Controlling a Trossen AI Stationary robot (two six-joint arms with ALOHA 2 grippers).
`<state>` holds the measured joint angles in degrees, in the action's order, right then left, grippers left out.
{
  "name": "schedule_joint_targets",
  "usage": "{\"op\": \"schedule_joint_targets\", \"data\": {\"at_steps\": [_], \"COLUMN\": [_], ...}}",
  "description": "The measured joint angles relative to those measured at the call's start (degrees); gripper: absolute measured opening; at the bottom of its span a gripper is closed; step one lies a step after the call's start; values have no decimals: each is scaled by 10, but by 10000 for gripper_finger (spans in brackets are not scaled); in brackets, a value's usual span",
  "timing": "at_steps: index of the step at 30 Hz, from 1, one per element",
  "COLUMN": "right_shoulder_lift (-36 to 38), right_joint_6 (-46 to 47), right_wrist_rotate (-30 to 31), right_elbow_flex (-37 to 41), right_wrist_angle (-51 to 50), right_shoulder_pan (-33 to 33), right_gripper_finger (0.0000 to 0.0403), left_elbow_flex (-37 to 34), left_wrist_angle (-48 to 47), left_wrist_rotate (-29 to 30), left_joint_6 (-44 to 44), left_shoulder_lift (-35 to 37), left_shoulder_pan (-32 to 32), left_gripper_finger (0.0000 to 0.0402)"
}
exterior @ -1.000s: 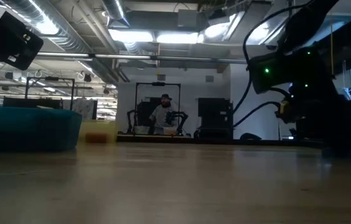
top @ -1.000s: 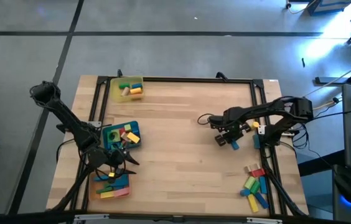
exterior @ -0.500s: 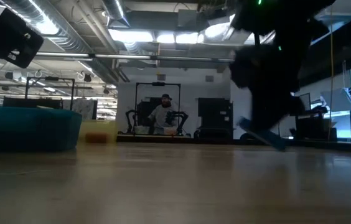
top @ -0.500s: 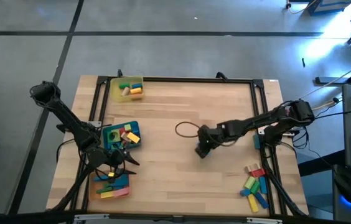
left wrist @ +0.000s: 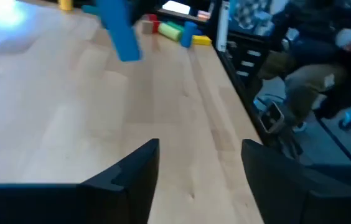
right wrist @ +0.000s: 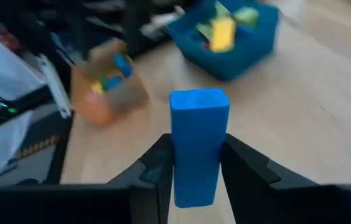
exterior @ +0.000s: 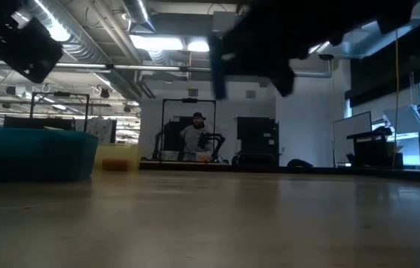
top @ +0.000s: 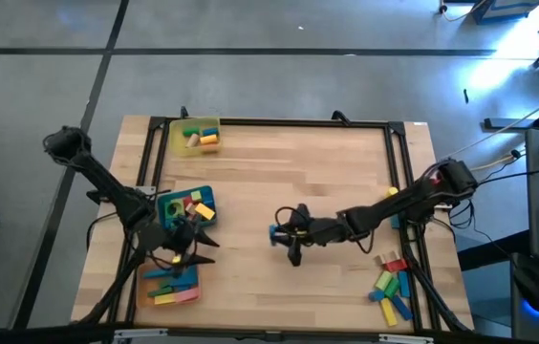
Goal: Sort blocks by size
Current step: Put the blue block into the orange bin
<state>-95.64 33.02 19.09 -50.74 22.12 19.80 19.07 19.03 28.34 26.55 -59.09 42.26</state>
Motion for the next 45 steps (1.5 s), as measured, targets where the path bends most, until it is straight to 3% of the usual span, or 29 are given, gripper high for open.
{"op": "schedule_joint_targets", "data": {"at_steps": [6, 8, 14, 21, 38, 45], "right_shoulder_lift": [-71, -91, -152, -172, -199, -206], "right_joint_6": [-65, -81, -129, -153, -152, -162], "right_wrist_rotate": [9, 10, 9, 10, 18, -4], "right_elbow_flex": [-2, -14, -100, -180, -199, -217], "right_wrist_angle": [203, 224, 223, 138, 169, 166], "right_shoulder_pan": [2, 1, 1, 1, 5, 5], "right_gripper_finger": [115, 115, 116, 117, 117, 117], "left_elbow_flex": [0, 0, 1, 13, 51, 54], "left_wrist_angle": [38, 58, 126, 164, 180, 175], "left_wrist_rotate": [0, 0, 0, -10, -4, -5], "left_joint_6": [6, 6, 5, 8, -41, -54], "left_shoulder_lift": [-15, -28, -84, -121, -172, -173], "left_shoulder_pan": [-40, -52, -81, -81, -97, -97], "left_gripper_finger": [258, 264, 261, 262, 260, 192]}}
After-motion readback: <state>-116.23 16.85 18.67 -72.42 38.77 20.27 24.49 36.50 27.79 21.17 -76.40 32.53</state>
